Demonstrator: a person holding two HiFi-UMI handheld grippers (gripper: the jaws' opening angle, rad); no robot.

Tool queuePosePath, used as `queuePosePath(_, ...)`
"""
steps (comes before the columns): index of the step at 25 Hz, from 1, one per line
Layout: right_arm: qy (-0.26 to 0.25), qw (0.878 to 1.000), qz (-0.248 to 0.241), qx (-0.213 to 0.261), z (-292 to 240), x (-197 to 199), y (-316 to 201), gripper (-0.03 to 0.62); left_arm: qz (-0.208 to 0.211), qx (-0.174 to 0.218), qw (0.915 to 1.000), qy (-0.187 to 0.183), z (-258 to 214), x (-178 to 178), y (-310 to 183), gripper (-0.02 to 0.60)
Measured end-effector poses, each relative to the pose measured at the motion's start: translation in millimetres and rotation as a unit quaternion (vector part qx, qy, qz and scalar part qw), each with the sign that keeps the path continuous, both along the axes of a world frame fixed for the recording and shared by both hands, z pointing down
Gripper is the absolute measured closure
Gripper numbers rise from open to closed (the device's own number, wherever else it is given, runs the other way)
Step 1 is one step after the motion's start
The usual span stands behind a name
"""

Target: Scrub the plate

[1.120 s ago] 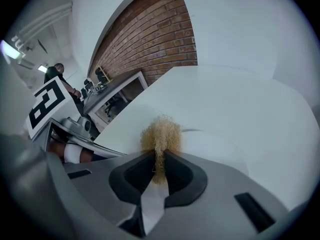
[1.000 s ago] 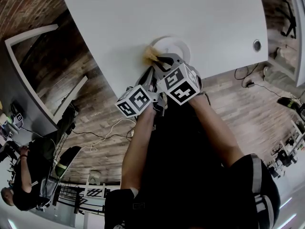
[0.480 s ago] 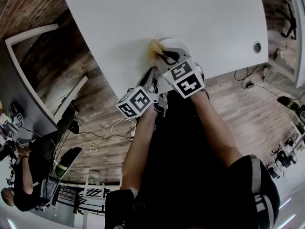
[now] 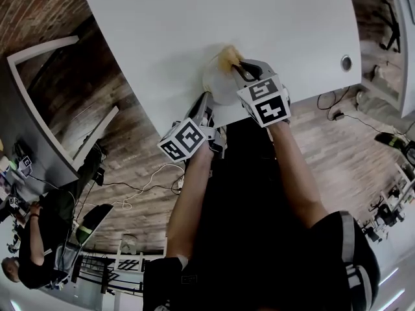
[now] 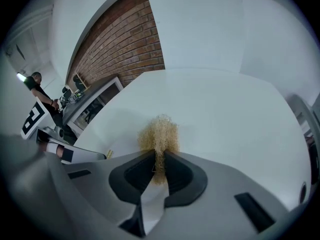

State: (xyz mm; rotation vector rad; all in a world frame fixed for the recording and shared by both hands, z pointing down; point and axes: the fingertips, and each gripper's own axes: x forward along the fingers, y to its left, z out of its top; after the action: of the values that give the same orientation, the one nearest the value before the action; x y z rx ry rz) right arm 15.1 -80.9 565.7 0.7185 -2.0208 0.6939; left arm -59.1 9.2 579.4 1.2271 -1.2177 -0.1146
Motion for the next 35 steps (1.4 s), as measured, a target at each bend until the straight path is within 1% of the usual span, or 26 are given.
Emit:
queuePosePath(4, 0.017, 1.000, 0.022, 0.003, -3, 24, 1, 0.551, 0.001, -0.001, 1.0000, -0.003, -1, 1, -1, 0.561)
queuePosePath(10, 0.037, 0.999, 0.038, -0.002, -3, 44, 10, 0.550, -0.001, 0.002, 1.0000, -0.009, 2, -1, -3, 0.560)
queuePosePath(13, 0.035, 0.998, 0.054, -0.007, -5, 56, 14, 0.550, 0.004, 0.003, 0.9999, -0.009, 3, 1, -4, 0.560)
queuePosePath(16, 0.032, 0.998, 0.063, 0.000, -9, 65, 20, 0.551, 0.015, 0.000, 0.9999, -0.001, 5, 6, -5, 0.553)
queuePosePath(21, 0.014, 0.998, 0.067, 0.008, -20, 56, 36, 0.549, 0.024, -0.005, 0.9996, -0.011, 7, 6, -8, 0.550)
queuePosePath(24, 0.001, 0.997, 0.072, 0.009, -27, 52, 44, 0.551, 0.031, -0.002, 0.9994, -0.013, 5, 7, -10, 0.509)
queuePosePath(29, -0.005, 0.998, 0.065, 0.017, -38, 42, 53, 0.550, 0.038, -0.005, 0.9991, -0.019, 1, 3, -8, 0.488)
queuePosePath(31, -0.008, 0.998, 0.065, 0.024, -42, 38, 52, 0.550, 0.042, 0.002, 0.9986, -0.034, -7, -4, -8, 0.482)
queuePosePath(35, -0.022, 0.996, 0.073, 0.040, -55, 34, 51, 0.549, 0.051, 0.030, 0.9963, -0.062, -33, -16, -11, 0.482)
